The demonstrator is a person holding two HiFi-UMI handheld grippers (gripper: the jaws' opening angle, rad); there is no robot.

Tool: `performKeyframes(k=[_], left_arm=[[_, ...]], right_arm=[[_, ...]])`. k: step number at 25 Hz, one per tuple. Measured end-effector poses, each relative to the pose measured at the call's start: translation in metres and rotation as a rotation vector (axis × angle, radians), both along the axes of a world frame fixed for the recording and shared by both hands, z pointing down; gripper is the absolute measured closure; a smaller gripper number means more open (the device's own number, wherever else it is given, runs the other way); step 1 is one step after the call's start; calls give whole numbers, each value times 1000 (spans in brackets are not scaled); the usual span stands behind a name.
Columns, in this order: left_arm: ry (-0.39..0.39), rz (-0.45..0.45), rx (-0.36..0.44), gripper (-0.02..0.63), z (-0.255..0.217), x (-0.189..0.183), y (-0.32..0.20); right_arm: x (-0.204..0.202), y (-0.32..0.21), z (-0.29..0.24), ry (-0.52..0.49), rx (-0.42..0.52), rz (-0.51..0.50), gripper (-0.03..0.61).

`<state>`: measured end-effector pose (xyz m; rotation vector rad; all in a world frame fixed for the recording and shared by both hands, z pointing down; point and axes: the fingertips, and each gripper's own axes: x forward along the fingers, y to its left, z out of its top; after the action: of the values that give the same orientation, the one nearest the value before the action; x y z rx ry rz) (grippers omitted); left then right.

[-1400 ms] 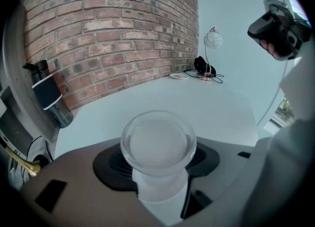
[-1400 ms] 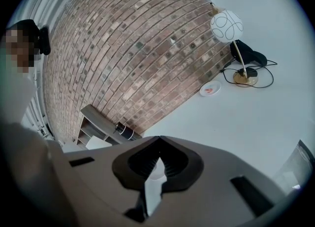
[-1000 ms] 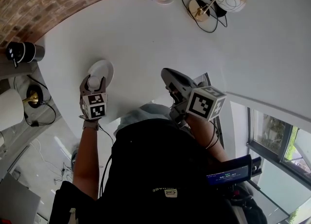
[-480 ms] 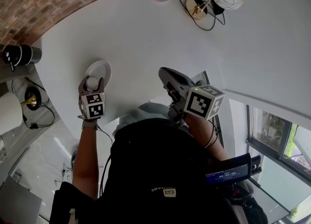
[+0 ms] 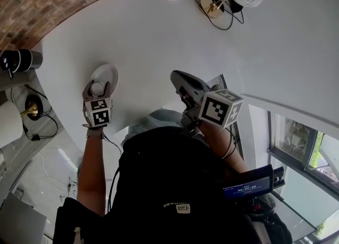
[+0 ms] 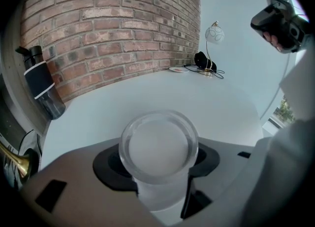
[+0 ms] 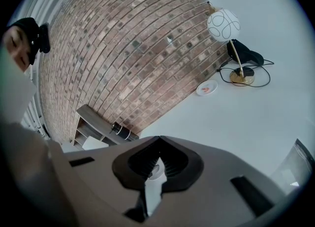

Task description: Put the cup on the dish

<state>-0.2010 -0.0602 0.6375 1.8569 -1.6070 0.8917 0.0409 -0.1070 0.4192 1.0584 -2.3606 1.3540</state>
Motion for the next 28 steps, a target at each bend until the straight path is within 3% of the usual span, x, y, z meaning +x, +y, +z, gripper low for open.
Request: performKeyframes(k=[7,12,21,28], left_arm=[[-46,46,-12,354,1,1,-2],[-37,59,-53,354,11,0,2],[-69,54,13,353,11,-1,2],[-61,40,9,353,11,-2,2]], right_arm=[[-4,0,-2,-7,3,-7,575],[-6,0,-2,-9,1,-13,575],[-1,0,0,-8,-1,1,575],[-4,1,-1,-19,1,-9,575]])
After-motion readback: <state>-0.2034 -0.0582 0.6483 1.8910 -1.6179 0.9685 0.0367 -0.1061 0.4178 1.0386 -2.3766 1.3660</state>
